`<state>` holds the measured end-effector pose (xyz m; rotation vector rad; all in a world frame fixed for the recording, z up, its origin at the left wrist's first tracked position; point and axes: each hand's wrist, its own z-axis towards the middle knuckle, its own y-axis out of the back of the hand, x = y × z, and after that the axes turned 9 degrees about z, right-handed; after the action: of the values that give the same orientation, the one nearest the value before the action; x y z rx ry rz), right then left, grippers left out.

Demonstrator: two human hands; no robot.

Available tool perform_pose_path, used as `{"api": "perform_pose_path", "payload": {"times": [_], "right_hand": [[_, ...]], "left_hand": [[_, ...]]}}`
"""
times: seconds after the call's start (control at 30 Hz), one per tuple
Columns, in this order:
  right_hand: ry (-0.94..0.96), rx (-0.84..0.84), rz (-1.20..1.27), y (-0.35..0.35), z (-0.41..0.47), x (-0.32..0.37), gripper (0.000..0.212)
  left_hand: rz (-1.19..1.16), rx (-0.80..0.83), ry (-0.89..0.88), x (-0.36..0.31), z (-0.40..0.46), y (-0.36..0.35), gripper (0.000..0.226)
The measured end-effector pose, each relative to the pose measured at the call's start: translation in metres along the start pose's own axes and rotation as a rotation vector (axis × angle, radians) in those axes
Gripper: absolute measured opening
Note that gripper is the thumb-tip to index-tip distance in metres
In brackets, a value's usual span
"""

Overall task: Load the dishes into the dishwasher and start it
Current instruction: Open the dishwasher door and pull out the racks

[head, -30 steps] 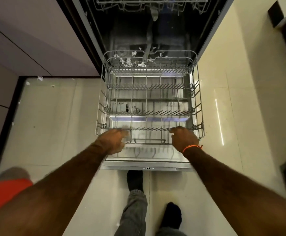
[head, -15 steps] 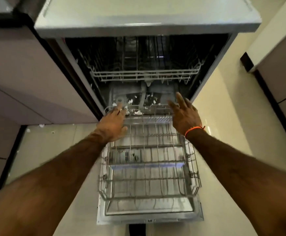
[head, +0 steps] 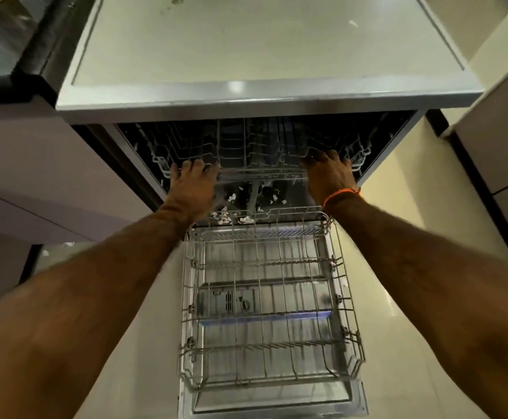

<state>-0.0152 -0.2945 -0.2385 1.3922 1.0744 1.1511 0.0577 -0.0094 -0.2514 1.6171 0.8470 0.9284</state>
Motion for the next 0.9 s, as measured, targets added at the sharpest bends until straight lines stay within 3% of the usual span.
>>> {"api": "perform_pose_path", "payload": {"times": [0.3,0.63,0.77,0.9], "right_hand": [[-0.003,0.092,0.084,0.012,-0.095,-0.004,0.045],[-0.019,0.072,0.166,-0.001,-0.225,-0.002,0.035],[-0.022,0.072,0.204,0.001,-0.234,-0.004,0.036],[-0.008,0.114,0.212,-0.007,-0.26,0.001,0.029]], "left_hand": [[0.015,0.043,-0.067,-0.025,-0.087,0.019,0.038],[-0.012,0.14,-0.09,-0.063,-0.221,0.021,0.038],[-0.039,0.113,-0.021,-0.074,-0.238,0.021,0.047],[0.025,0.183,-0.005,-0.071,-0.256,0.009,0.038]]}}
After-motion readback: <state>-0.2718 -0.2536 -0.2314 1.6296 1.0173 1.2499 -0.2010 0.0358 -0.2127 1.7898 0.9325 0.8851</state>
